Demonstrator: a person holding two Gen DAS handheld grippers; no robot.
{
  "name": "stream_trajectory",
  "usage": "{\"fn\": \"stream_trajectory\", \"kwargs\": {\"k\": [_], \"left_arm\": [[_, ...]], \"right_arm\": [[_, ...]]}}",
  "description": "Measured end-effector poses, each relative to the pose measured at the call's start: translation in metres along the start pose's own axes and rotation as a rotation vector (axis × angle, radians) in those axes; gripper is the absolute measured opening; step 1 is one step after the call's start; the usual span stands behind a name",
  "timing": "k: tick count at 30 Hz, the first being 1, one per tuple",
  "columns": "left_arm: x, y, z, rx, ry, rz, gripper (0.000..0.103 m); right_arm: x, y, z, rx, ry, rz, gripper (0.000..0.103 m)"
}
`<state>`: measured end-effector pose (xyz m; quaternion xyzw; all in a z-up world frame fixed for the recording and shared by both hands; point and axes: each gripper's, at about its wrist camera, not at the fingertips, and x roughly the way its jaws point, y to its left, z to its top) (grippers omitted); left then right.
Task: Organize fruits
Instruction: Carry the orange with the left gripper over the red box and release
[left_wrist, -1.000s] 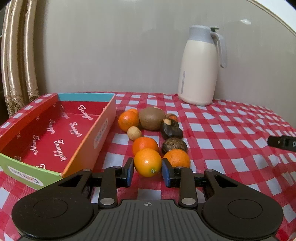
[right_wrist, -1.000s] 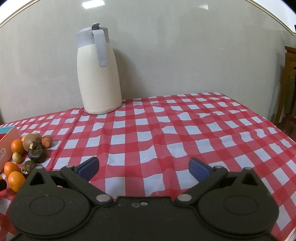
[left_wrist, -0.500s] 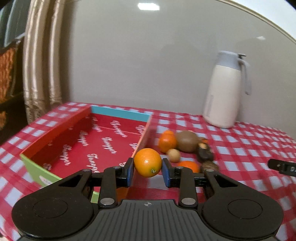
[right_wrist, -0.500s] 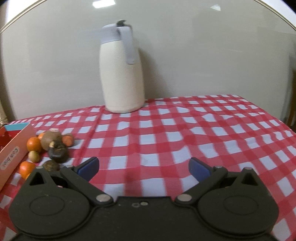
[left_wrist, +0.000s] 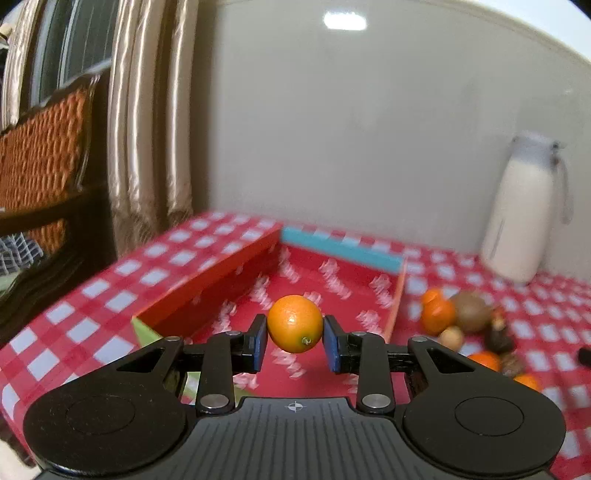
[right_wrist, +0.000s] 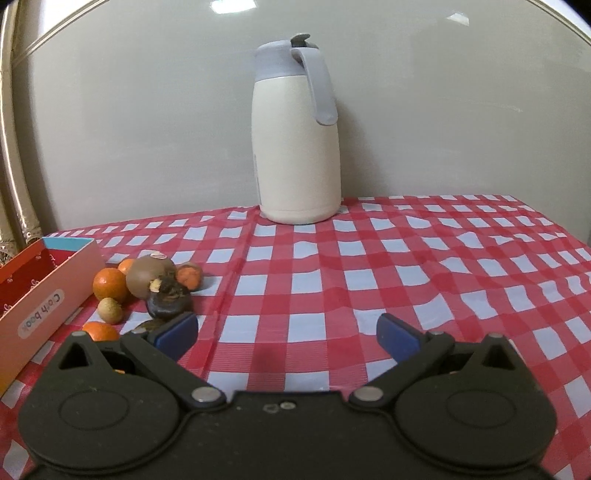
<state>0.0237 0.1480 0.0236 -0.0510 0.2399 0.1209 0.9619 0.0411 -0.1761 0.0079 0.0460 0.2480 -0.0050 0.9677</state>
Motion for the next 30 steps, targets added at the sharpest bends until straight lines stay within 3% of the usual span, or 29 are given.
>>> {"fn": "stream_trajectory", "kwargs": {"k": [2, 6, 11, 18, 23, 29, 30], "left_arm": [[0.011, -0.004, -0.004, 0.015, 0.051, -0.014, 0.032], [0.011, -0.028, -0.006, 0.076, 0.045, -0.049, 0.032], [0.005, -0.036, -0.002, 0.052, 0.020, -0.067, 0.032], [0.007, -0.041, -0.006, 0.027, 0.046, -0.089, 0.032], [-0.004, -0.032, -0.004, 0.033, 0.006, -0.037, 0.032], [-0.001, -0.002, -0.007, -0.019, 0.018, 0.006, 0.033], [-0.001, 0.002, -0.007, -0.025, 0.020, 0.012, 0.046]], "right_arm": [[-0.001, -0.002, 0.000, 0.000, 0.001, -0.003, 0.103], [-0.002, -0.007, 0.000, 0.012, 0.001, -0.008, 0.103], [-0.003, -0.006, -0.001, 0.004, 0.005, -0.009, 0.103], [-0.004, -0.011, -0.003, 0.008, 0.013, -0.016, 0.103], [-0.005, -0.009, -0.005, -0.003, 0.010, 0.005, 0.103], [-0.007, 0.011, -0.006, -0.028, 0.006, 0.089, 0.103], [-0.007, 0.016, -0.007, -0.038, 0.006, 0.097, 0.103]]}}
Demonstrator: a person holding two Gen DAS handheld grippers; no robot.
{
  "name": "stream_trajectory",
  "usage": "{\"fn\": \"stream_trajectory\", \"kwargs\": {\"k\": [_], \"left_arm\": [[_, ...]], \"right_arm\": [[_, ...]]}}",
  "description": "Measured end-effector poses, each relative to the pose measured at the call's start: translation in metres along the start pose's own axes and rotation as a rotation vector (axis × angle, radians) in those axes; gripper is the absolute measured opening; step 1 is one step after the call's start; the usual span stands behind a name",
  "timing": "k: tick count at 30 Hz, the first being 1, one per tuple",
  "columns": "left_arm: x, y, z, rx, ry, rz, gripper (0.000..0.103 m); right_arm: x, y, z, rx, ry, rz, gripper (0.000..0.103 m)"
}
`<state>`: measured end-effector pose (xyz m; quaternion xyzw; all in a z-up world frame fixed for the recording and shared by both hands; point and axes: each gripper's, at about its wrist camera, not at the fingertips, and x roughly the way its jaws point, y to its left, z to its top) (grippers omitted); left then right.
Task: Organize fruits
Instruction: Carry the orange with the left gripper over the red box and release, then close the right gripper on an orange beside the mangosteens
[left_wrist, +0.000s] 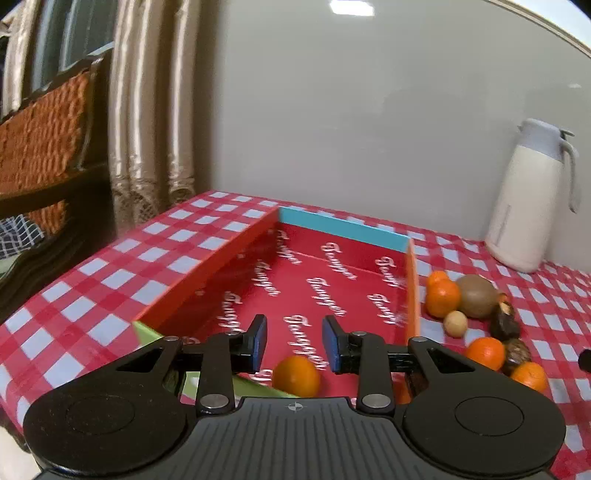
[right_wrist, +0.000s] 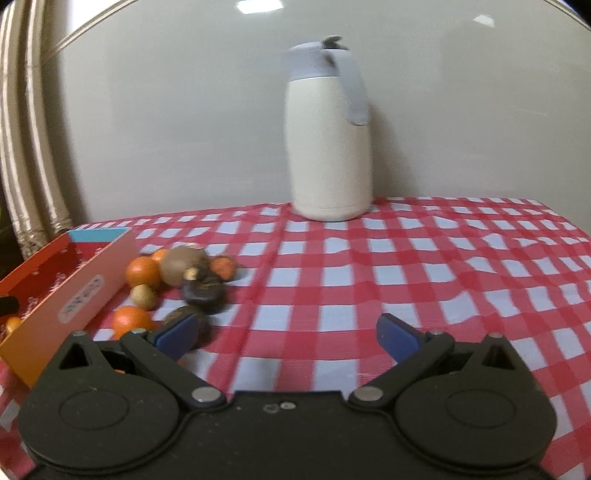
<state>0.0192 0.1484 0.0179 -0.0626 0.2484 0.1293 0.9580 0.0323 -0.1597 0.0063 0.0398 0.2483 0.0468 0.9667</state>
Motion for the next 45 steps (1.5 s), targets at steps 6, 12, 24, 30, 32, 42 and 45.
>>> {"fn": "stream_trajectory", "kwargs": {"k": [6, 12, 24, 30, 32, 42, 45], "left_arm": [[-0.021, 0.018, -0.003, -0.014, -0.067, 0.038, 0.087], [-0.031, 0.045, -0.007, -0.028, -0.088, 0.101, 0.087], [-0.032, 0.064, -0.009, -0.066, -0.082, 0.105, 0.087], [-0.030, 0.073, -0.008, -0.102, -0.073, 0.135, 0.087], [-0.029, 0.079, -0.008, -0.116, -0.068, 0.142, 0.087], [-0.028, 0.085, -0.011, -0.112, -0.063, 0.146, 0.087], [-0.028, 0.088, -0.011, -0.117, -0.061, 0.144, 0.087]], "right_arm": [[0.002, 0.022, -0.004, -0.052, 0.003, 0.033, 0.103], [0.002, 0.035, -0.004, -0.060, -0.008, 0.057, 0.103], [0.008, 0.057, -0.010, -0.093, 0.028, 0.084, 0.098], [0.015, 0.069, -0.014, -0.112, 0.072, 0.099, 0.072], [0.016, 0.070, -0.015, -0.112, 0.077, 0.095, 0.070], [0.024, 0.077, -0.017, -0.112, 0.112, 0.109, 0.045], [0.026, 0.079, -0.018, -0.111, 0.125, 0.113, 0.038]]}}
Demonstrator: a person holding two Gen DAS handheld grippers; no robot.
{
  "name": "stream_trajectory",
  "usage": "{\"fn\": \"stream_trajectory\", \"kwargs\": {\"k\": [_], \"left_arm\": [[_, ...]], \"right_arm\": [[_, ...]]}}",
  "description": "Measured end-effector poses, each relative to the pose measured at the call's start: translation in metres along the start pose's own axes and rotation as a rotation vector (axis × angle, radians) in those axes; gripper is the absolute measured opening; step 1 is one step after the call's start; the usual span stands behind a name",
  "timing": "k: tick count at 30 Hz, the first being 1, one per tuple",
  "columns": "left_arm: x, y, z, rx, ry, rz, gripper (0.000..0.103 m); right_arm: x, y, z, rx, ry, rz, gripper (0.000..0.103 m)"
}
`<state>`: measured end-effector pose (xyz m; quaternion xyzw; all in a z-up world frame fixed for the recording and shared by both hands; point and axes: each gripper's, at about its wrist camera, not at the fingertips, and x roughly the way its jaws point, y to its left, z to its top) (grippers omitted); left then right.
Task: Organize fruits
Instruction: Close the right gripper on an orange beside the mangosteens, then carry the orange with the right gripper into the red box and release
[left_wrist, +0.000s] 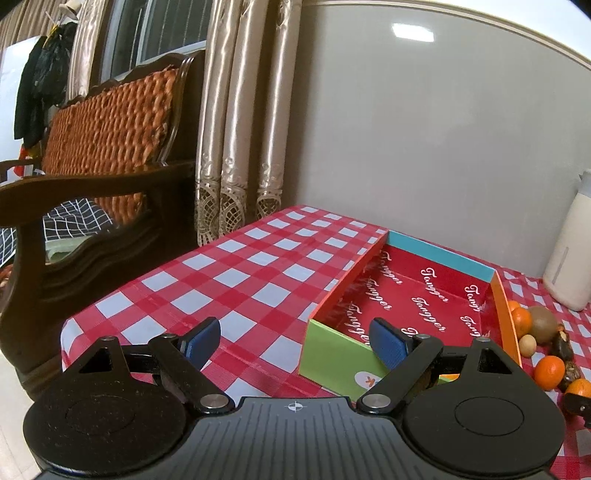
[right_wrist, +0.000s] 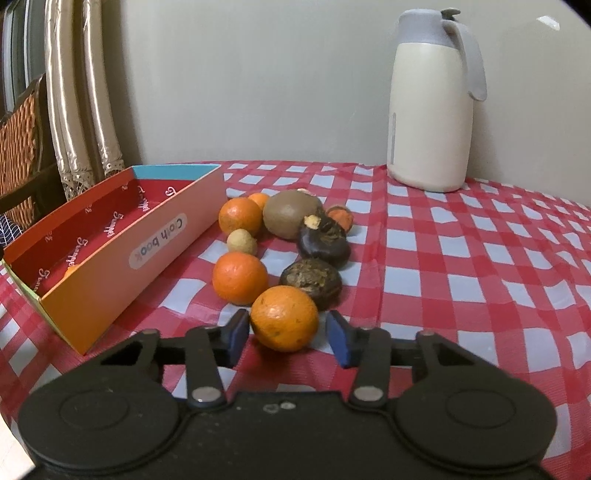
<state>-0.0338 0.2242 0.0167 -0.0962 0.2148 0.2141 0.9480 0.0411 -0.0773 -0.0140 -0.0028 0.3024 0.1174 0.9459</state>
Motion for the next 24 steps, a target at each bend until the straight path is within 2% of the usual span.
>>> {"fn": "stream_trajectory", "kwargs": {"k": [5, 13, 18, 24], "left_arm": [[0.000, 0.003, 0.000, -0.001, 0.002, 0.000, 0.087], [-0.003, 0.015, -0.001, -0.004, 0.001, 0.007, 0.087], [-0.005, 0.033, -0.001, -0.012, -0.001, 0.032, 0.087], [-0.004, 0.062, -0.005, -0.011, 0.008, 0.078, 0.087]], "right_arm": [[0.000, 0.002, 0.001, 0.021, 0.003, 0.010, 0.037], [-0.011, 0.013, 0.016, 0.032, -0.054, 0.032, 0.037], [-0.014, 0.033, 0.028, 0.025, -0.091, 0.073, 0.037], [-0.011, 0.075, 0.041, 0.000, -0.134, 0.163, 0.037]]}}
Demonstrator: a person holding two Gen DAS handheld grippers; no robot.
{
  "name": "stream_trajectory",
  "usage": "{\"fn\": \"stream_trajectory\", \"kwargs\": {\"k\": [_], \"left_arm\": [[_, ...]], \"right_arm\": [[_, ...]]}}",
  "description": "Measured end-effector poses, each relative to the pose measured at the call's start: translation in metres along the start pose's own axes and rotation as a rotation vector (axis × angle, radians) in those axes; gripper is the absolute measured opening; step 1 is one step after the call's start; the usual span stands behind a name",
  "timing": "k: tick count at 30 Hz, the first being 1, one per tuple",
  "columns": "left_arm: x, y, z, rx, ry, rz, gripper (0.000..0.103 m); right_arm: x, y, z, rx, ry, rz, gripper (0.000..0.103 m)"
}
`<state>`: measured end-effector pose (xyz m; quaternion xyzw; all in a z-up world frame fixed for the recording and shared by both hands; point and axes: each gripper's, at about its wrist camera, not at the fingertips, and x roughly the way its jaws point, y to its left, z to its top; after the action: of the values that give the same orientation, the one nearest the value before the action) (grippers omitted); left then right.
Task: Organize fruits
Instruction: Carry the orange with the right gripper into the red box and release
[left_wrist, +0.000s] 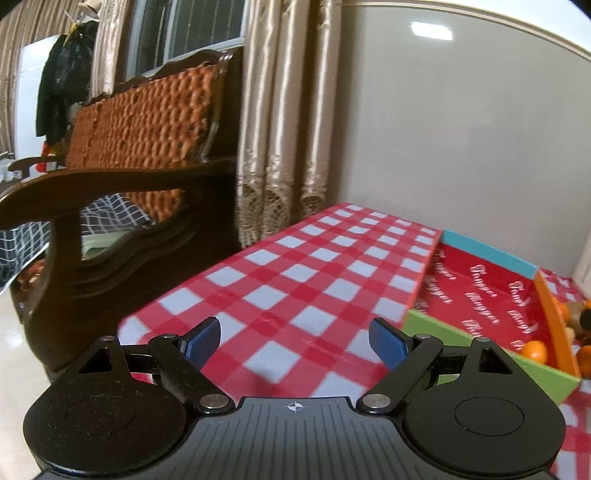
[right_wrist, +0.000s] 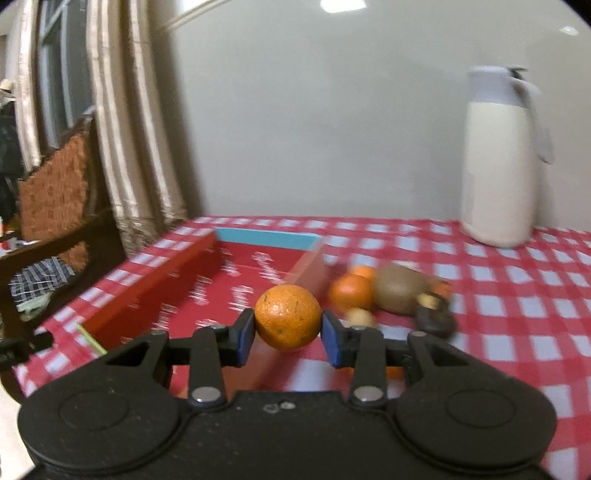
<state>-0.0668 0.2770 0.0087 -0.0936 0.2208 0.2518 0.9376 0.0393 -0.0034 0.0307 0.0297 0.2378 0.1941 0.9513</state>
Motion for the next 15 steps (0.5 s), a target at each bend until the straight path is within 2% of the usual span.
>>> {"fn": "stream_trajectory", "kwargs": {"k": [6, 13, 14, 15], "left_arm": [[0.004, 0.026, -0.003, -0.018, 0.009, 0.029, 0.087], [0.007, 0.038, -0.005, -0.034, 0.013, 0.029, 0.087], [0.007, 0.039, -0.005, -0.036, 0.012, 0.027, 0.087], [0.007, 0.039, -0.004, -0.038, 0.012, 0.024, 0.087]], "right_arm": [[0.018, 0.046, 0.001, -0.059, 0.003, 0.074, 0.037], [0.037, 0.065, -0.008, -0.083, 0.065, 0.077, 0.038], [0.037, 0.067, -0.010, -0.092, 0.062, 0.068, 0.041], [0.036, 0.068, -0.011, -0.096, 0.048, 0.055, 0.053]]}}
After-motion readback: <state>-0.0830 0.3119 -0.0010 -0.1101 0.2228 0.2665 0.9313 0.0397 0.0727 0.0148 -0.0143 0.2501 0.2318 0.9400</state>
